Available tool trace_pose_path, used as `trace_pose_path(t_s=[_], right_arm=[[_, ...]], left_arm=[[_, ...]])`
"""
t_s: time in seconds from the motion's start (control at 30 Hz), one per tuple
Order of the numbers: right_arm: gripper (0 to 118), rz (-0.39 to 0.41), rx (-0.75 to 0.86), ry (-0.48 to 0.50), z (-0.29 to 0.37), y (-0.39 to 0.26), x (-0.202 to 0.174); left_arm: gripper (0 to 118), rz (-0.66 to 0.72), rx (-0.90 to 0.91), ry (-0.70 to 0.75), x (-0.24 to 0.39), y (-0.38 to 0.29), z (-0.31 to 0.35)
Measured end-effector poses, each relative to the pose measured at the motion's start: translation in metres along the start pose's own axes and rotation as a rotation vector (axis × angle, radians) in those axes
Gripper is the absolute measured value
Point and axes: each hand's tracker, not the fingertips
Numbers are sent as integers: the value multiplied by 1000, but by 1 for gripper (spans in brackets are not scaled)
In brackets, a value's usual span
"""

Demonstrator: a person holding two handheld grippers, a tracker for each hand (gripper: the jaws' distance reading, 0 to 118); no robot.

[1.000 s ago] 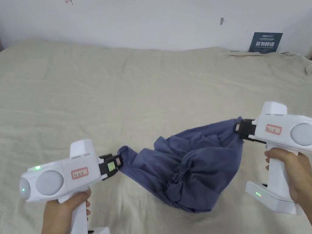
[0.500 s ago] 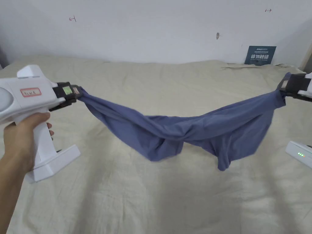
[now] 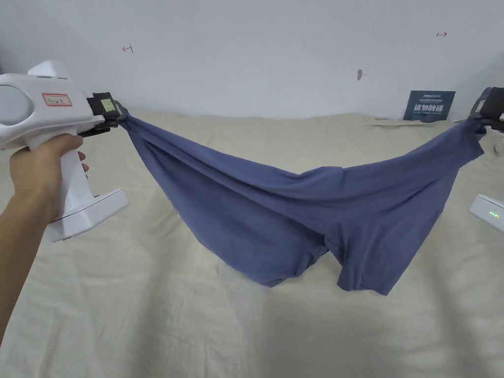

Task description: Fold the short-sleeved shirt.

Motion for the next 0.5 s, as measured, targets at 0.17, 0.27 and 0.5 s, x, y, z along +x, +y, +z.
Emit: trace_pose_path(t_s=[0.17, 0.27, 0.5], right_arm=[[2, -4, 23, -11, -24, 15, -7], [2, 4, 47, -26, -30, 23, -21], [2, 11, 38, -51, -59, 14, -21]], left_arm=[[4, -10, 32, 4, 1, 25, -16], [4, -2, 67, -1, 1, 40, -21], [4, -58, 74, 34, -9, 36, -36]])
